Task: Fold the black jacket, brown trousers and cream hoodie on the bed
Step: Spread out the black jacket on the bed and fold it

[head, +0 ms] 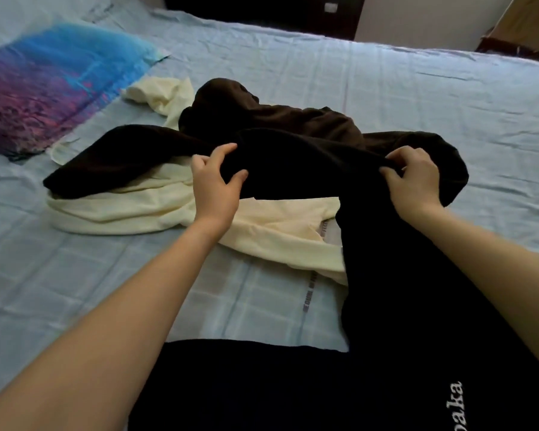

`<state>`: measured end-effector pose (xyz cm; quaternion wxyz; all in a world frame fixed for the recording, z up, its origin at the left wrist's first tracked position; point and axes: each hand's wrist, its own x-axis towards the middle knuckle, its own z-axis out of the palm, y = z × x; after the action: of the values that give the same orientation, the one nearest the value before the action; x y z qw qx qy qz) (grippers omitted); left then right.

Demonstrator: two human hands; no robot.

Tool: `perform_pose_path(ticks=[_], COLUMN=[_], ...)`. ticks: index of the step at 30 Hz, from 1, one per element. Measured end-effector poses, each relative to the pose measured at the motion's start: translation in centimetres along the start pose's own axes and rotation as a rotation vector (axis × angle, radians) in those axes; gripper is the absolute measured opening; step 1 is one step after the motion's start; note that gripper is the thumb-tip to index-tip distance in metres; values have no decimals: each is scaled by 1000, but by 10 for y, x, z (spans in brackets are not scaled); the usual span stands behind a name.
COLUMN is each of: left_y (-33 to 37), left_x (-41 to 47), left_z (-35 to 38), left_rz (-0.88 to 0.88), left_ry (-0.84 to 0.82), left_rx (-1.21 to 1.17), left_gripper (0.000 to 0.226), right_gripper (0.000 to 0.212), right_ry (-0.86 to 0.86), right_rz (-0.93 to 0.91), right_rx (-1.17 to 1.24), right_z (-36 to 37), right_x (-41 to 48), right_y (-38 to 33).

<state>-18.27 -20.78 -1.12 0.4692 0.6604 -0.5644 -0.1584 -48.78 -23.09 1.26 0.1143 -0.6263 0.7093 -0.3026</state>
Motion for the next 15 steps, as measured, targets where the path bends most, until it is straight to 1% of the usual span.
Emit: perform_pose_path(ticks=[2, 4, 6, 8, 11, 13, 15], left_y=[-14, -32, -49, -62, -79, -79, -68], left_x=[3, 0, -7, -14, -19, -17, -15], left_z=[19, 38, 54, 63, 68, 65, 62], left_rz=[-50, -103, -195, -327, -418, -499, -559], left_ry=[-49, -145, -227, -262, -257, -191, -131], left_rx=[30, 89, 111, 67, 17, -37, -105], left_gripper=[47, 48, 48, 50, 75, 91, 93], right_gripper=[33, 47, 52, 57, 65, 67, 62], right_ry=[-125, -164, -177, -238, -408, -458, -504], right_rz=[24, -5, -76, -93, -36, -40, -2], right_rx=[-85, -107, -174, -323, -483, -546, -544], right_z=[14, 28, 44, 58, 74, 87, 91], right_x=[-9, -38, -82, -126, -158, -156, -146], right_y=[8, 18, 32, 52, 83, 92, 90])
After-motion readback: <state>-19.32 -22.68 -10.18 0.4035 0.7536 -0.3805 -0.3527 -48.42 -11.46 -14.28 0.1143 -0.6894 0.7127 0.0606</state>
